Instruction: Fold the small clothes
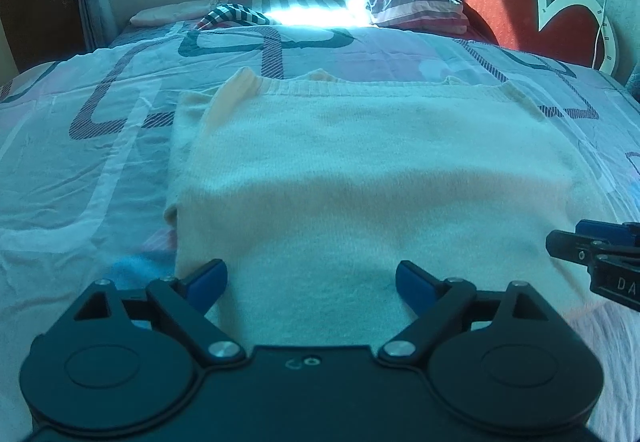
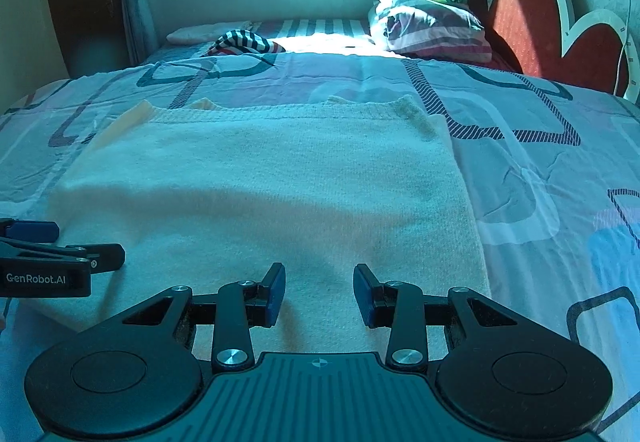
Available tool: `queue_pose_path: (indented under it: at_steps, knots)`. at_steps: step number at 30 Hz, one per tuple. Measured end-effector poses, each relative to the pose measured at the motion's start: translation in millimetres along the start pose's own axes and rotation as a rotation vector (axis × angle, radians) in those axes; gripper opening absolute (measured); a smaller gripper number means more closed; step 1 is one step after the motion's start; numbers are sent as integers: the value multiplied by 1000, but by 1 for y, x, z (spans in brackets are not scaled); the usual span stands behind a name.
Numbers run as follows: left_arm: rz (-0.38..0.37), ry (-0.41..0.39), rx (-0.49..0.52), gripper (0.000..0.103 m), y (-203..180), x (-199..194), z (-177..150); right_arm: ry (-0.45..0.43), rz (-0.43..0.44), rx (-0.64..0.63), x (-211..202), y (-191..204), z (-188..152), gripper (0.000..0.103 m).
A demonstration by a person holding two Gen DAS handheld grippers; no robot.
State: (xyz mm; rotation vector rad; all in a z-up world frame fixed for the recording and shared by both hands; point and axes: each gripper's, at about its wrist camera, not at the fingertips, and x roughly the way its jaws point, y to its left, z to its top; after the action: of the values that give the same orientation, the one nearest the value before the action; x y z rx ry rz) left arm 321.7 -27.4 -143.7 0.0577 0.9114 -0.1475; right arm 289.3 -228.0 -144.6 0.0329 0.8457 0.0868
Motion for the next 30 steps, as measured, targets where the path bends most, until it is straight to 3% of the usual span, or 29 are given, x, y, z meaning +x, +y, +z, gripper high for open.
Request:
queue_pose_path:
  at_steps: [4,19,24,30]
  knots:
    - [12,11,0,92,5,0,-10,21,-27,-29,4,6,-8,38]
    - [116,-2,-50,95,-6,-4,-18,17,30,-34,-3,-41,-20,38]
    - [151,25,-118,91,-10,-13,-17,1,48,-39,-14,-54,-21,38]
    - [102,38,-235,91,-8,-38,-29,-37,79,-35,-32,-65,-18,38]
